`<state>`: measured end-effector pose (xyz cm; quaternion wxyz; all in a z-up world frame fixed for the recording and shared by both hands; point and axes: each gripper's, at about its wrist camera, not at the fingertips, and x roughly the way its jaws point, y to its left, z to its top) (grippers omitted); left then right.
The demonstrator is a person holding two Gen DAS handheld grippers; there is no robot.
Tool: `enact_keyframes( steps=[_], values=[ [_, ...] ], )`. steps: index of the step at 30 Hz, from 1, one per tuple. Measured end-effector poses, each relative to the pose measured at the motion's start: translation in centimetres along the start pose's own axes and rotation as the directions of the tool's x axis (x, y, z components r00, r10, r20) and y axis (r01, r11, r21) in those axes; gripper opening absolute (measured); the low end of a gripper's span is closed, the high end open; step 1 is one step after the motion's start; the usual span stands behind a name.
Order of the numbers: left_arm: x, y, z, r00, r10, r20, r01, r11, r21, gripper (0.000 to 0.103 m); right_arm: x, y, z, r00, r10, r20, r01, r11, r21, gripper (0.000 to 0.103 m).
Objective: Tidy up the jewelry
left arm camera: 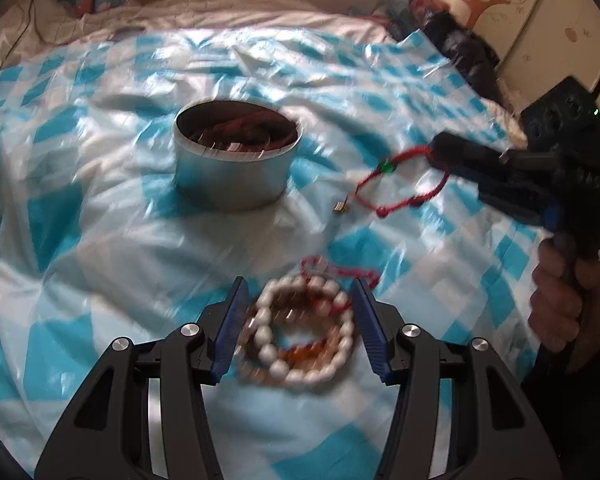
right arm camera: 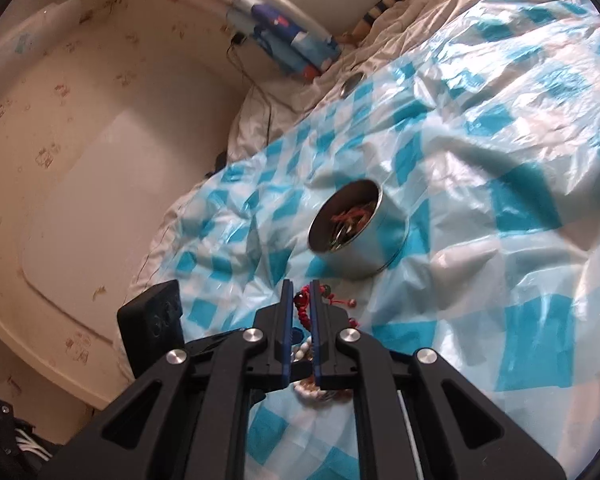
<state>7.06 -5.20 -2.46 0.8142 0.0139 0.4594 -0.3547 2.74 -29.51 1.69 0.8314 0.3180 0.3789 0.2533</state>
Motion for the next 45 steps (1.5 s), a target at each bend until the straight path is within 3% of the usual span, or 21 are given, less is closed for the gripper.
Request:
enact_keyframes(
  steps=[3, 8, 11, 14, 18, 23, 29, 36, 45],
  values=[
    [1.0, -0.8, 1.0, 1.000, -0.013, 0.003, 0.013, 0.999, 0.042, 0.051, -0.3, -0.3, 0.2, 1.000, -0.001, 0.013, 0.001, 1.000, 0.015, 0.009],
    [3.3, -0.8, 1.8, 0.999, -0.018, -0.041, 0.019, 0.999, 0.032, 0.050, -0.1, -0.2, 0.1, 1.000, 0.003, -0.001, -0.003, 1.000, 0.013, 0.009],
    [3.6, -1.6, 1.5, 0.998, 0.015, -0.068, -0.010, 0.997, 0.080, 0.033, -0.1, -0.3, 0.1, 1.000, 0.005, -0.002, -0.005, 1.000, 0.019, 0.009],
    [3.6, -2.0, 1.3, 0.997, 0.035, -0.075, -0.027, 0.994, 0.106, 0.023, -0.1, -0.2, 0.1, 1.000, 0.009, -0.004, -0.009, 1.000, 0.014, 0.009],
    [2.7, -2.0, 1.6, 0.999, 0.029, -0.035, -0.025, 0.994, 0.102, 0.004, -0.2, -0.3, 0.0, 1.000, 0.008, -0.001, -0.008, 1.000, 0.014, 0.009],
    [1.1, -0.6, 2.2, 0.997, -0.072, 0.004, 0.072, 0.997, 0.004, 0.003, -0.4, -0.3, 0.0, 1.000, 0.007, 0.010, -0.007, 1.000, 0.020, 0.009],
    [-1.7, 1.8, 2.7, 0.983, -0.162, 0.091, 0.171, 0.979, -0.106, 0.003, -1.2, -0.2, 0.3, 0.998, 0.029, 0.053, -0.030, 0.999, 0.019, 0.009],
    [-4.0, 3.5, 3.2, 0.974, -0.152, 0.166, 0.176, 0.974, -0.145, 0.003, -2.0, 0.4, 0.6, 0.992, 0.069, 0.102, -0.069, 0.998, -0.006, 0.009],
    [-5.4, 3.3, 4.2, 0.967, -0.140, 0.214, 0.170, 0.977, -0.127, 0.003, -2.4, 0.8, 1.1, 0.983, 0.111, 0.147, -0.109, 0.994, -0.020, 0.009]
  ],
)
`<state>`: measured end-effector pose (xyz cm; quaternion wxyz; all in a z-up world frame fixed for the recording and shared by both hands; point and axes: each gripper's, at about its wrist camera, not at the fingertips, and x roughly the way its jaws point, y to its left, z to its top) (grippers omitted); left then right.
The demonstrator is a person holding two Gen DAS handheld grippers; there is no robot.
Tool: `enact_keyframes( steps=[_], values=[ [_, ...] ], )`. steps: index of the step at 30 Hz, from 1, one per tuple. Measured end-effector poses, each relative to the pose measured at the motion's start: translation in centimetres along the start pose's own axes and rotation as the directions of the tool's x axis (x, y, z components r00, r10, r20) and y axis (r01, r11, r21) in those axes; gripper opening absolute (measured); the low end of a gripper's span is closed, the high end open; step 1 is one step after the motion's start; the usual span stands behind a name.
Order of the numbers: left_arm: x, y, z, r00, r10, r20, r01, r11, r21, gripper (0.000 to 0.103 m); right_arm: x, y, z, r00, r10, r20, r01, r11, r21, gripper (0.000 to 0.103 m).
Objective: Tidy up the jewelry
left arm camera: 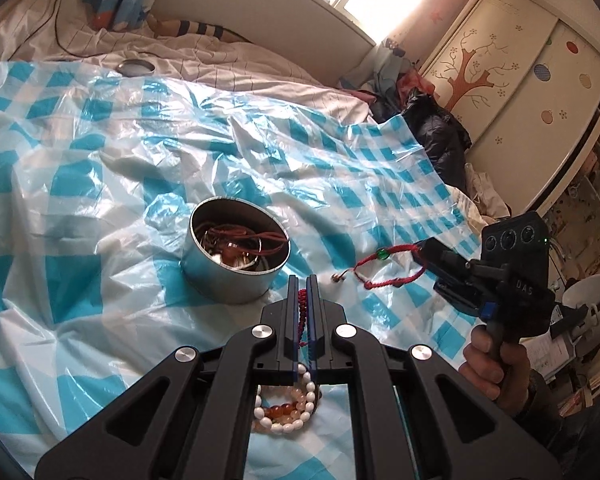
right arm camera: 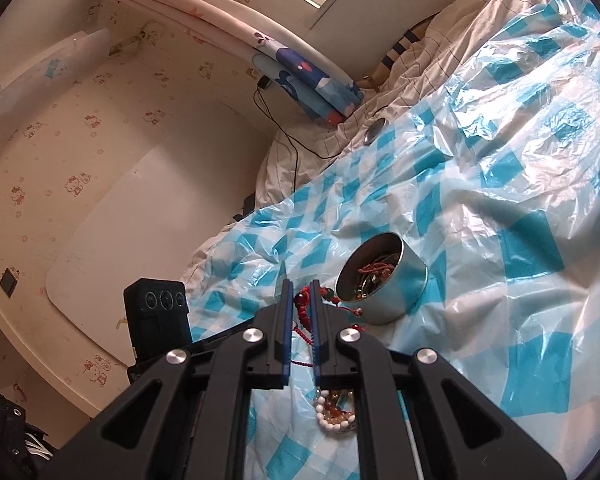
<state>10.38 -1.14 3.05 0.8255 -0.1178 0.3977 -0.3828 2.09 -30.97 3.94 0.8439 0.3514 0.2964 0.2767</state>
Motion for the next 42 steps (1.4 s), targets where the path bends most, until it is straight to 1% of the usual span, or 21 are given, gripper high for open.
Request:
enact_keyframes(
  steps=[5, 11, 16, 23, 26, 27, 28, 30, 31, 33, 38, 39, 41, 42],
  values=[
    [-0.2, -0.3, 0.8, 1.000, 0.006, 0.020, -0.006, 1.000, 0.002, 0.003, 0.4, 0.1, 0.4, 1.000, 0.013, 0.006, -0.013, 1.000, -0.003, 0.009],
    [-0.5, 0.4, 2.3, 0.998, 0.004, 0.064, -0.002, 0.999, -0.040, 0.003, 0.6, 0.4, 0.9, 1.000, 0.025, 0.020, -0.024, 1.000, -0.016, 0.009],
    [0.5, 0.7, 3.6, 0.997, 0.000, 0.076, 0.004, 0.999, -0.047, 0.003, 0.5, 0.3, 1.2, 0.999, 0.027, 0.030, -0.027, 1.000, -0.013, 0.009],
    [2.9, 2.0, 4.9, 0.997, 0.018, 0.076, -0.012, 0.997, -0.074, 0.003, 1.3, 0.2, 2.3, 0.999, 0.037, 0.036, -0.036, 0.999, -0.016, 0.009],
    [4.4, 2.5, 5.1, 0.997, 0.055, 0.052, -0.051, 0.996, -0.069, 0.003, 2.1, 0.2, 2.9, 0.999, 0.043, 0.033, -0.042, 0.999, -0.020, 0.009],
    [5.7, 2.7, 5.2, 0.996, 0.093, 0.014, -0.093, 0.995, -0.048, 0.003, 2.4, 0.2, 3.1, 0.999, 0.042, 0.030, -0.041, 0.999, -0.022, 0.009],
    [6.7, 2.7, 5.1, 0.991, 0.135, -0.020, -0.135, 0.991, -0.021, 0.003, 2.9, 0.3, 3.2, 0.999, 0.040, 0.024, -0.040, 0.999, -0.027, 0.009],
    [7.8, 3.0, 4.7, 0.980, 0.193, -0.050, -0.193, 0.981, -0.002, 0.003, 3.5, 0.4, 3.3, 0.999, 0.038, 0.013, -0.038, 0.999, -0.034, 0.009],
    [8.0, 3.3, 4.6, 0.979, 0.192, -0.061, -0.194, 0.981, -0.014, 0.004, 3.8, 0.4, 3.4, 0.999, 0.036, 0.008, -0.036, 0.999, -0.038, 0.009],
    [7.4, 4.0, 4.5, 0.983, 0.176, -0.057, -0.179, 0.982, -0.053, 0.007, 4.6, 0.3, 3.4, 0.999, 0.033, -0.007, -0.033, 0.999, -0.040, 0.009],
    [5.1, 4.9, 5.1, 0.984, 0.177, -0.012, -0.177, 0.979, -0.104, 0.030, 7.3, 0.2, 3.8, 0.999, 0.032, -0.041, -0.034, 0.999, -0.042, 0.009],
    [4.5, 5.1, 5.1, 0.983, 0.182, 0.000, -0.180, 0.977, -0.116, 0.031, 7.8, 0.2, 3.9, 0.998, 0.030, -0.047, -0.032, 0.998, -0.045, 0.009],
    [3.6, 5.4, 5.2, 0.983, 0.183, 0.012, -0.180, 0.974, -0.136, 0.036, 9.3, -0.2, 3.9, 0.997, 0.003, -0.080, -0.007, 0.999, -0.050, 0.009],
    [3.1, 5.5, 5.0, 0.982, 0.187, 0.013, -0.183, 0.973, -0.141, 0.037, 10.4, -0.6, 3.8, 0.993, -0.035, -0.112, 0.028, 0.998, -0.060, 0.009]
  ],
)
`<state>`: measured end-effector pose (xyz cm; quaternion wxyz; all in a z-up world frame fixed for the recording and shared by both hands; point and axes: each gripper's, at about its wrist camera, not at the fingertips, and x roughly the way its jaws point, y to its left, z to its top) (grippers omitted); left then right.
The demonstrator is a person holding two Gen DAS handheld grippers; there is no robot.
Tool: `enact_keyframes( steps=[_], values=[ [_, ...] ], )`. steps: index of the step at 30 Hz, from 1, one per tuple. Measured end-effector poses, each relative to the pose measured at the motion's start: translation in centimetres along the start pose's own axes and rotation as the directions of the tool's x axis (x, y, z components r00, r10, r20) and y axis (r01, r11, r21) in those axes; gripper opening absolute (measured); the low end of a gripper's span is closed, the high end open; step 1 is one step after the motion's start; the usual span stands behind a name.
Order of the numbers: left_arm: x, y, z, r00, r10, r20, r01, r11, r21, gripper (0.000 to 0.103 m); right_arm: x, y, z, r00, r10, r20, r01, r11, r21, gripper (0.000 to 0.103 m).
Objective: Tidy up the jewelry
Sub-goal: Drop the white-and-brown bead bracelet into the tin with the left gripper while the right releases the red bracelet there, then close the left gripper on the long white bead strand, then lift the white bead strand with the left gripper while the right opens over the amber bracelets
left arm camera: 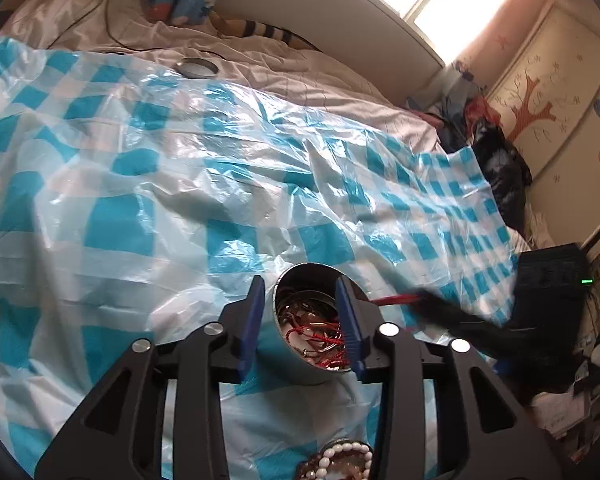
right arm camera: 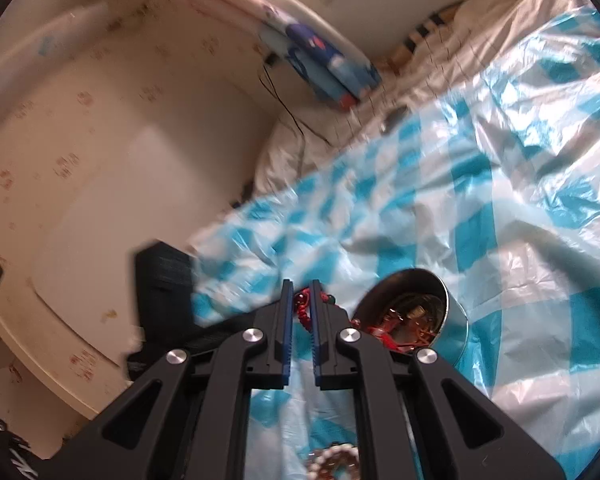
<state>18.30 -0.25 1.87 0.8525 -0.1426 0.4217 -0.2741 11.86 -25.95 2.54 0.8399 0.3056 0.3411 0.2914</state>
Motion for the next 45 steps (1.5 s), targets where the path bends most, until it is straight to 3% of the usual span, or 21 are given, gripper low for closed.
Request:
enact_keyframes(
  steps=[1, 2, 3, 10, 13, 16, 19, 22, 27, 32, 36, 40, 45],
  values=[
    [-0.3, 0.0, -0.1, 1.000, 0.003, 0.001, -0.003, 1.000, -0.001, 0.038, 0.7, -0.2, 0.0, 0.997, -0.067, -0.023, 0.067, 0.998, -0.017, 0.012],
    [-0.9, 0.0, -0.6, 1.000, 0.015, -0.002, -0.015, 1.000, 0.005, 0.040, 1.6, -0.6, -0.2, 0.983, -0.178, -0.042, 0.176, 0.983, -0.047, 0.027],
    [-1.3, -0.1, -1.1, 1.000, 0.026, -0.009, -0.026, 1.000, 0.014, 0.041, 1.9, -0.9, -0.3, 0.975, -0.217, -0.044, 0.215, 0.975, -0.050, 0.034],
    [-2.3, -0.9, -6.8, 0.993, 0.044, -0.109, -0.035, 0.996, 0.080, 0.045, -1.9, 0.1, -1.2, 0.969, -0.249, -0.010, 0.248, 0.968, -0.030, 0.039],
    [-2.0, -1.0, -9.7, 0.984, 0.053, -0.170, -0.039, 0.995, 0.088, 0.045, -4.6, 1.1, -4.1, 0.959, -0.281, -0.034, 0.278, 0.958, -0.070, 0.055],
    [-1.4, -1.8, -10.9, 0.979, 0.053, -0.195, -0.029, 0.992, 0.121, 0.045, -6.5, 0.3, -8.0, 0.937, -0.340, -0.078, 0.338, 0.940, -0.039, 0.057],
    [-1.1, -3.1, -11.4, 0.982, 0.044, -0.183, -0.011, 0.984, 0.177, 0.045, -6.8, -0.2, -8.9, 0.954, -0.284, -0.094, 0.288, 0.957, 0.027, 0.057],
    [-0.5, -4.4, -12.2, 0.981, 0.097, -0.170, -0.048, 0.962, 0.270, 0.045, -6.1, 0.9, -9.1, 0.938, -0.334, -0.096, 0.330, 0.942, -0.059, 0.057],
    [0.1, -5.6, -12.5, 0.978, 0.123, -0.166, -0.057, 0.934, 0.354, 0.045, -5.9, 0.1, -9.0, 0.951, -0.294, -0.094, 0.295, 0.956, -0.010, 0.057],
    [0.8, -5.4, -12.4, 0.971, 0.151, -0.186, -0.076, 0.930, 0.359, 0.022, -6.2, -1.4, -8.7, 0.970, -0.226, -0.095, 0.234, 0.968, 0.090, 0.057],
    [0.7, -5.5, -12.4, 0.968, 0.175, -0.181, -0.095, 0.920, 0.381, 0.007, -6.1, -1.2, -8.6, 0.972, -0.217, -0.092, 0.225, 0.970, 0.088, 0.057],
    [0.0, -5.2, -11.8, 0.975, 0.105, -0.195, -0.032, 0.939, 0.343, 0.006, -6.0, -1.2, -8.7, 0.973, -0.211, -0.097, 0.220, 0.972, 0.087, 0.057],
    [-2.8, -2.7, -9.4, 0.988, -0.048, -0.148, 0.075, 0.981, 0.178, 0.006, -5.6, -1.0, -8.8, 0.971, -0.213, -0.112, 0.222, 0.972, 0.074, 0.057]
  ],
)
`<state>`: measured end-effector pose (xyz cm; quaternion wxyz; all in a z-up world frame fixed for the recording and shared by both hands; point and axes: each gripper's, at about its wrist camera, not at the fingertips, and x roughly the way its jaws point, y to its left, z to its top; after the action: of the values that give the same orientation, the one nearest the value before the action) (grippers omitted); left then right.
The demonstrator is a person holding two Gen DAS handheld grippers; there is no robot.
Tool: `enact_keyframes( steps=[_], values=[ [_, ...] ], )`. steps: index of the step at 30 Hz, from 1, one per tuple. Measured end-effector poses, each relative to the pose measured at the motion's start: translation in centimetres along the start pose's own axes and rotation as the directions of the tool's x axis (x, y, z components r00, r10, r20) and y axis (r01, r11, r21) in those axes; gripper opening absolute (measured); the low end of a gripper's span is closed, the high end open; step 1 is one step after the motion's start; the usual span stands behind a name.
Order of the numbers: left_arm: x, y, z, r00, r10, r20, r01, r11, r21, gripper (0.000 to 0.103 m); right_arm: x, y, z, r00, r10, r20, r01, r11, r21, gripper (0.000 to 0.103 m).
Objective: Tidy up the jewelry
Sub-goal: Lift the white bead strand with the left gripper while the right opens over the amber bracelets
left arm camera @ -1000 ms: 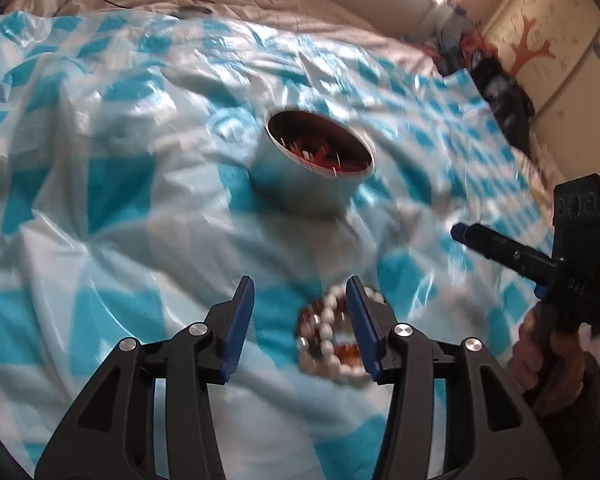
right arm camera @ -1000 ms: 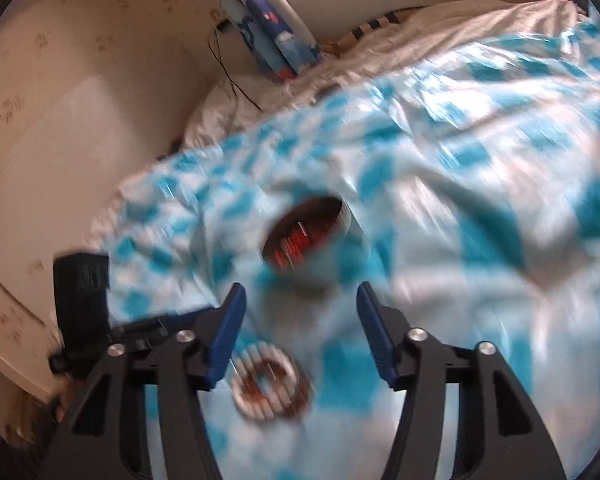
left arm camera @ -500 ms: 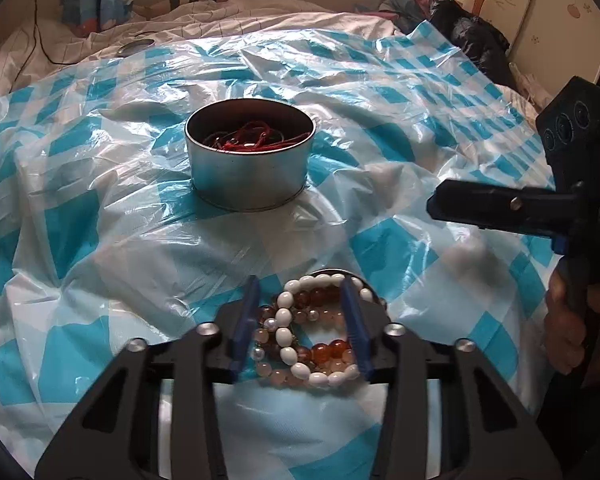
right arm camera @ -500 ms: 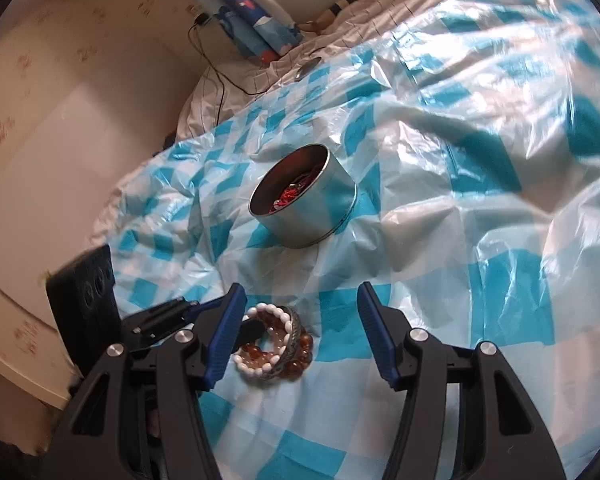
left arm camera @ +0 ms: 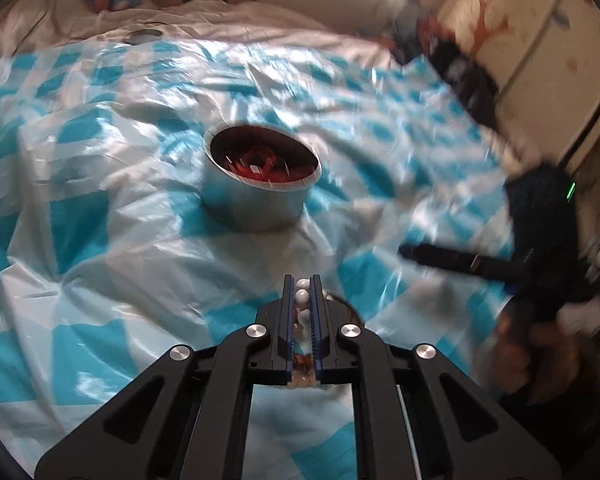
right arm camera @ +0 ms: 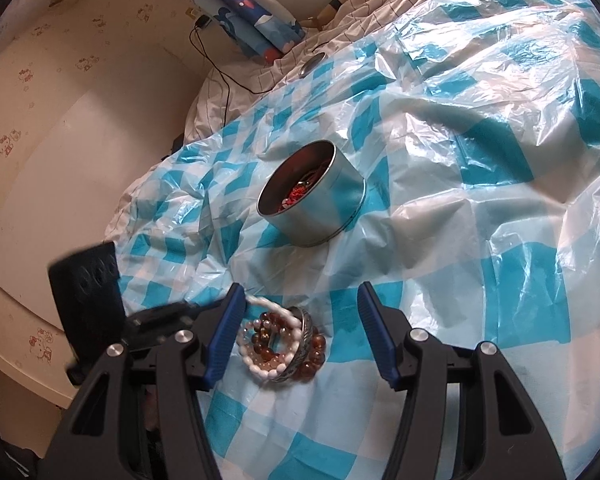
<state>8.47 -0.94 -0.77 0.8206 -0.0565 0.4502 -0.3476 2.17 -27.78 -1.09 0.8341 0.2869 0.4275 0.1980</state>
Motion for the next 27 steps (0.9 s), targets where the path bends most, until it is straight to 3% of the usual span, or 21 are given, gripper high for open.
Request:
enact_keyframes(
  steps=[6, 10, 12, 17, 20, 23, 27],
  values=[
    [-3.1, 2.8, 1.1, 0.995, -0.013, 0.098, 0.023, 0.995, -0.102, 0.006, 1.4, 1.9, -0.7, 0.998, -0.038, -0.053, 0.032, 0.993, -0.113, 0.057],
    [-3.8, 3.5, 1.4, 0.993, -0.005, 0.122, 0.020, 0.992, -0.123, 0.006, 2.4, 5.3, -2.0, 0.996, -0.042, -0.073, 0.018, 0.955, -0.297, 0.057],
    [-3.9, 3.5, 1.4, 0.992, -0.008, 0.125, 0.024, 0.992, -0.126, 0.006, 3.5, 6.2, -2.8, 0.991, -0.095, -0.095, 0.054, 0.930, -0.363, 0.057],
    [-4.2, 3.5, 1.4, 0.991, -0.015, 0.130, 0.032, 0.992, -0.124, 0.006, 4.2, 5.0, -2.9, 0.984, -0.148, -0.100, 0.108, 0.938, -0.330, 0.055],
    [-4.2, 3.5, 1.4, 0.991, -0.015, 0.132, 0.032, 0.992, -0.123, 0.006, 4.5, 3.7, -2.5, 0.985, -0.125, -0.122, 0.089, 0.960, -0.265, 0.052],
    [-4.2, 3.5, 1.3, 0.991, -0.016, 0.132, 0.032, 0.992, -0.125, 0.006, 4.8, 3.3, -2.3, 0.984, -0.120, -0.129, 0.086, 0.966, -0.243, 0.045],
    [-4.2, 3.5, 1.3, 0.991, -0.018, 0.133, 0.035, 0.992, -0.125, 0.006, 6.2, 3.1, -2.5, 0.977, -0.154, -0.151, 0.112, 0.961, -0.252, 0.029]
  ],
)
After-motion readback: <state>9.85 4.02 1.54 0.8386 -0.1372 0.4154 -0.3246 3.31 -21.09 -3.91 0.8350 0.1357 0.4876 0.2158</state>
